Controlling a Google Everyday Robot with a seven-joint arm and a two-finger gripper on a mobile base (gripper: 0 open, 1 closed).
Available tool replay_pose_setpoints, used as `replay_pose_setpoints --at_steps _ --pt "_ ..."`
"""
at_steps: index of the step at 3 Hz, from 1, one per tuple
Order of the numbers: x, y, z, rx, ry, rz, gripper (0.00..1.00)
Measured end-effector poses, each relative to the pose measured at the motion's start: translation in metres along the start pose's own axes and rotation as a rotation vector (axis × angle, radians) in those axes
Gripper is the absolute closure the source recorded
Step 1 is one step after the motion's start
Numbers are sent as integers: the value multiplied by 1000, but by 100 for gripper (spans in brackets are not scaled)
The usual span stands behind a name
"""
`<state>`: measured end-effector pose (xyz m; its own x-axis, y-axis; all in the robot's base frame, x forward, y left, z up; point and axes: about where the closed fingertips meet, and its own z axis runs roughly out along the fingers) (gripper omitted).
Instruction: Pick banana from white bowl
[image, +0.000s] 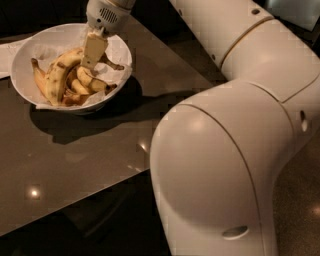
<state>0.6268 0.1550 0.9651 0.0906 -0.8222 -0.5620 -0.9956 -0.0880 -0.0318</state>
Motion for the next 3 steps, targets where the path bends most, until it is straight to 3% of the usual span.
replay_pose_setpoints --at_steps 1,3 --pt "0 0 0 0 -1 -1 100" --pt "13 21 -42 108 -100 74 100"
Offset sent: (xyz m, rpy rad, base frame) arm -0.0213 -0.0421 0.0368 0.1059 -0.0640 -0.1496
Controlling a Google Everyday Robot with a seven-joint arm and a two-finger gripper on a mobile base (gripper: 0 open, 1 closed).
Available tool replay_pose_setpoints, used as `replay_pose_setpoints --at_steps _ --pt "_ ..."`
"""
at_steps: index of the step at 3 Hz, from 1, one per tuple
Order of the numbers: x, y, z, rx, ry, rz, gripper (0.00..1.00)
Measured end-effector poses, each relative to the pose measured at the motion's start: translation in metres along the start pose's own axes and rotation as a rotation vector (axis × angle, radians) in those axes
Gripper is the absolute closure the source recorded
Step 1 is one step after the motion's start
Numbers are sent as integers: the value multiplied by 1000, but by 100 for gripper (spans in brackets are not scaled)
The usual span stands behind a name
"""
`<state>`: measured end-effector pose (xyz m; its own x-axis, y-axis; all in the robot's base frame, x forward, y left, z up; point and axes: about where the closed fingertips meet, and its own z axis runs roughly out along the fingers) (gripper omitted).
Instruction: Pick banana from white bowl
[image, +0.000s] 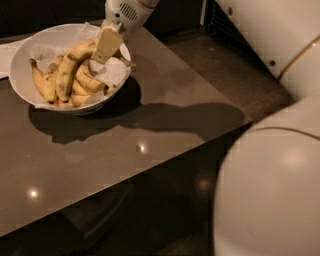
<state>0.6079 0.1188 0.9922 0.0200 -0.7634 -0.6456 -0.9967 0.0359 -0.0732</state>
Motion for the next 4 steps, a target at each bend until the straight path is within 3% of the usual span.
replay_pose_setpoints --at_steps 3,4 --pt "52 59 -48 130 -144 132 100" --pt "57 61 -46 128 -142 141 100"
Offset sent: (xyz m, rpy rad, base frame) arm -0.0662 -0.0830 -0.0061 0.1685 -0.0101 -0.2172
